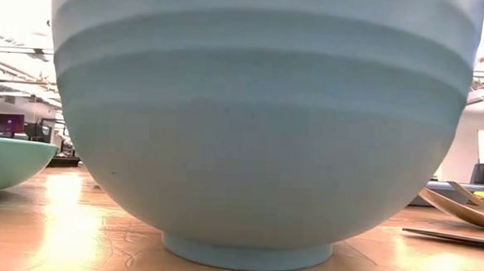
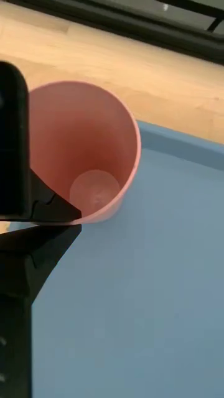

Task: Set up tray
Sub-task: Put the pink cup on the blue serving tray

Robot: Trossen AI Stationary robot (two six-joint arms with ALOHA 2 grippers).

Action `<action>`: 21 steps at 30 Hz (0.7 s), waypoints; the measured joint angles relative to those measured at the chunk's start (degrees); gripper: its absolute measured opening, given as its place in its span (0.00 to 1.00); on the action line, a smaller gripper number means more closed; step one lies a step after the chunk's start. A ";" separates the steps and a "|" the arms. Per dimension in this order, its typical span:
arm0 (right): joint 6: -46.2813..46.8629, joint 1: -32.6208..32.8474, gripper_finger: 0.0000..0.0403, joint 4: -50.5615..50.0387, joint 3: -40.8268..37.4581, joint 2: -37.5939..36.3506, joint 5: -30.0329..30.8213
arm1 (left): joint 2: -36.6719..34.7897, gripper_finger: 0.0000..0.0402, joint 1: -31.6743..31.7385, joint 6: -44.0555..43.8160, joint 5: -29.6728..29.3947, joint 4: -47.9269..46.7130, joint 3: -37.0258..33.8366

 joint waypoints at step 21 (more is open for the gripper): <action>-0.24 -0.68 0.41 -0.39 0.00 0.00 0.00 | 2.33 0.03 -1.75 -1.32 -1.39 -0.10 -0.48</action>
